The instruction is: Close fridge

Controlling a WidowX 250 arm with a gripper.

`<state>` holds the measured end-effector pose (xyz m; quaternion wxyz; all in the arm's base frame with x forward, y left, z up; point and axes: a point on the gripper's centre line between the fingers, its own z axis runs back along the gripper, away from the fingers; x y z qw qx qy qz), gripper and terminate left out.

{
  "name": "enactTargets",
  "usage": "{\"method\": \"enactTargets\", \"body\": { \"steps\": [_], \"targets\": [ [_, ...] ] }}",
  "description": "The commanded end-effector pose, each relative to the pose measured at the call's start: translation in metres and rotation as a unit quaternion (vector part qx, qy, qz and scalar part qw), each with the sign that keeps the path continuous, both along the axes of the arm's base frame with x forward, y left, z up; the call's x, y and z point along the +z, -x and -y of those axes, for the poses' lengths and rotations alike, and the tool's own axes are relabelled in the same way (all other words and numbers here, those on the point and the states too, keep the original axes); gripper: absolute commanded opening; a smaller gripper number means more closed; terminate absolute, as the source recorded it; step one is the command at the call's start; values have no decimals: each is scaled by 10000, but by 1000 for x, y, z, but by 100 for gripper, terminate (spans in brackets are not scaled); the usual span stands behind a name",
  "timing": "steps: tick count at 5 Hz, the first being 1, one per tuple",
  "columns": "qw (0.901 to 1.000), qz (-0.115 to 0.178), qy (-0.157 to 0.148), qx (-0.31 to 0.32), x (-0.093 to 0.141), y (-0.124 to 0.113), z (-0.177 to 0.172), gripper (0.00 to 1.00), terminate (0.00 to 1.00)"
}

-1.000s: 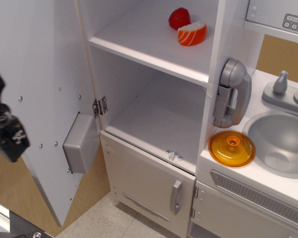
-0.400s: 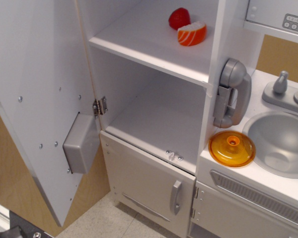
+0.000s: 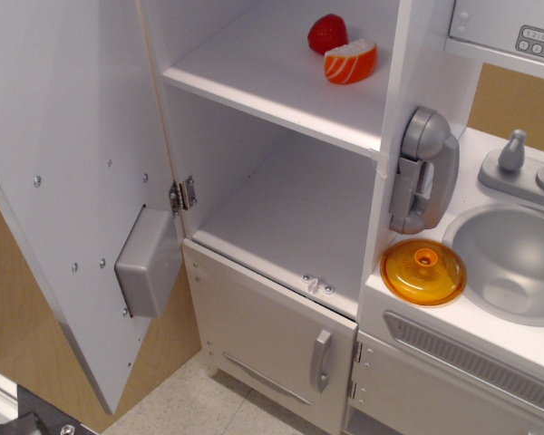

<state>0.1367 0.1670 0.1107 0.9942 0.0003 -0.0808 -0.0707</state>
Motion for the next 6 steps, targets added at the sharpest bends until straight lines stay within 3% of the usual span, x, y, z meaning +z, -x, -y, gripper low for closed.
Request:
{"method": "enactTargets", "body": {
  "steps": [1,2,3,4,6],
  "targets": [
    [9991,33,-294,298,1,-28,-5,100,0],
    [9986,-51,-321,419,-6,-37,10,100,0],
    [9979,14,-142,639,-10,-48,31,100,0],
    [9968,-139,26,783,-14,-59,49,100,0],
    [9927,-206,81,1182,-29,-95,79,100,0]
  ]
}}
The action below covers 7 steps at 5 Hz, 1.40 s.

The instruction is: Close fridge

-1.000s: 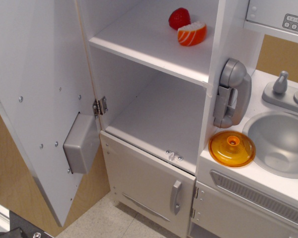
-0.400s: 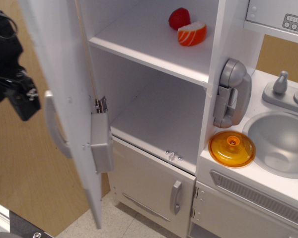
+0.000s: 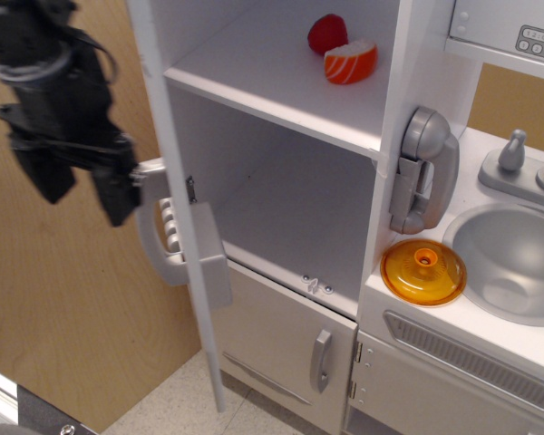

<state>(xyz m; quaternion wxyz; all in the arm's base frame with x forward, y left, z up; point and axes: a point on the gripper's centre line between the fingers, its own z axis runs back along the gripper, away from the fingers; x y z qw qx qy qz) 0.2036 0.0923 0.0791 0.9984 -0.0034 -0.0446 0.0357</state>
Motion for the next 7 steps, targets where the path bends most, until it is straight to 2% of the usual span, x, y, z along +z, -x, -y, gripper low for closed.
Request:
{"method": "enactTargets", "body": {
  "steps": [1,5,7],
  "targets": [
    [9993,275,45,263,6,-44,10,100,0],
    [9965,296,214,755,21,-104,29,100,0],
    [9929,289,409,1081,31,-133,36,100,0]
  ]
}}
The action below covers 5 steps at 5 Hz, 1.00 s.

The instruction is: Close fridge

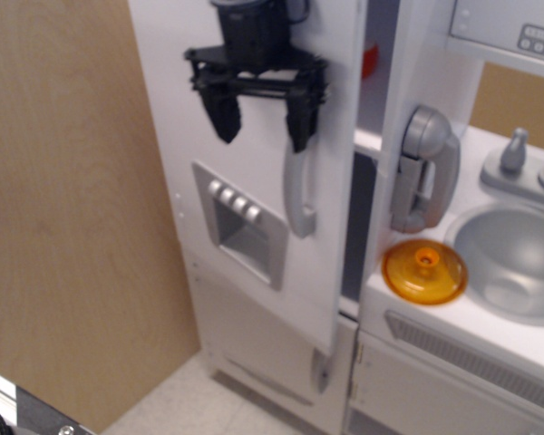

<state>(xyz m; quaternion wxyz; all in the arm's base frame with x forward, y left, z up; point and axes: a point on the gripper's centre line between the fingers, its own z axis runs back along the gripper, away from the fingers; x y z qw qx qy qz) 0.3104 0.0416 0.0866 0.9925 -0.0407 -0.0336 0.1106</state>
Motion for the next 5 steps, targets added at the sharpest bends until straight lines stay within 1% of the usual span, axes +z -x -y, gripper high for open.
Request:
{"method": "enactTargets", "body": {
  "steps": [1,2,3,4,5],
  "targets": [
    [9982,357,21,481,27,-35,-13,100,0],
    [9973,448,47,571,29,-41,-12,100,0],
    [9982,424,14,418,29,-33,-12,100,0],
    [9992,383,-4,68,28,1,-13,100,0],
    [9994,211,-66,-252,28,23,-15,100,0]
  ]
}}
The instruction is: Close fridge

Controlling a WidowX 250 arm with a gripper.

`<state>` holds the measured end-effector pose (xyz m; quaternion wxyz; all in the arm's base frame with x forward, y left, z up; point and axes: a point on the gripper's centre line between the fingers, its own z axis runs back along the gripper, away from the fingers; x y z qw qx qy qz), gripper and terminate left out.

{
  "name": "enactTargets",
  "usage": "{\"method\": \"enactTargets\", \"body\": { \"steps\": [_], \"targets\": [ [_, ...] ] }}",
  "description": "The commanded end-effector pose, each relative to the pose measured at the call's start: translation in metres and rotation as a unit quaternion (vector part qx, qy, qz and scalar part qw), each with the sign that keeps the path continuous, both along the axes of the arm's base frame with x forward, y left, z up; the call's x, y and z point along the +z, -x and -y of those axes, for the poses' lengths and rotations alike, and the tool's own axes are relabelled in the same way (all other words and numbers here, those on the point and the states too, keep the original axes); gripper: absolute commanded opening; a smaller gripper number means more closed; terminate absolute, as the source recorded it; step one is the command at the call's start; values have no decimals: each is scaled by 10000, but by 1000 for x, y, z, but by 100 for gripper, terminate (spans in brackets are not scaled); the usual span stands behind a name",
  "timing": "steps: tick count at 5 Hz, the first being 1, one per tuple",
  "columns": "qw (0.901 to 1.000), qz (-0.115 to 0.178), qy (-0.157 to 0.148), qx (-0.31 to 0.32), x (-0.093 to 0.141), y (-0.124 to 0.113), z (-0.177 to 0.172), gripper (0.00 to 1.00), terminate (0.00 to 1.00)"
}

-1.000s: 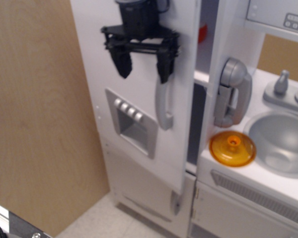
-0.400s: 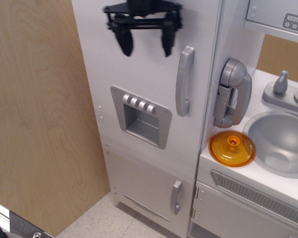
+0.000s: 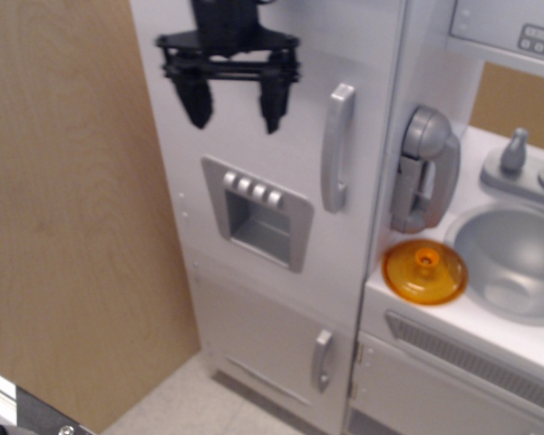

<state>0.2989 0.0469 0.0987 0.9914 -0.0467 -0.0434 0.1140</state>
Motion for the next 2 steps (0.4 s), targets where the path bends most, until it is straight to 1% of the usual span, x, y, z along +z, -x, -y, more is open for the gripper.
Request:
{"method": "enactTargets", "body": {
  "steps": [1,2],
  "targets": [
    [9995,109,-120,-287,16,12,-9,100,0],
    [9995,109,-120,-287,16,12,-9,100,100]
  ]
}}
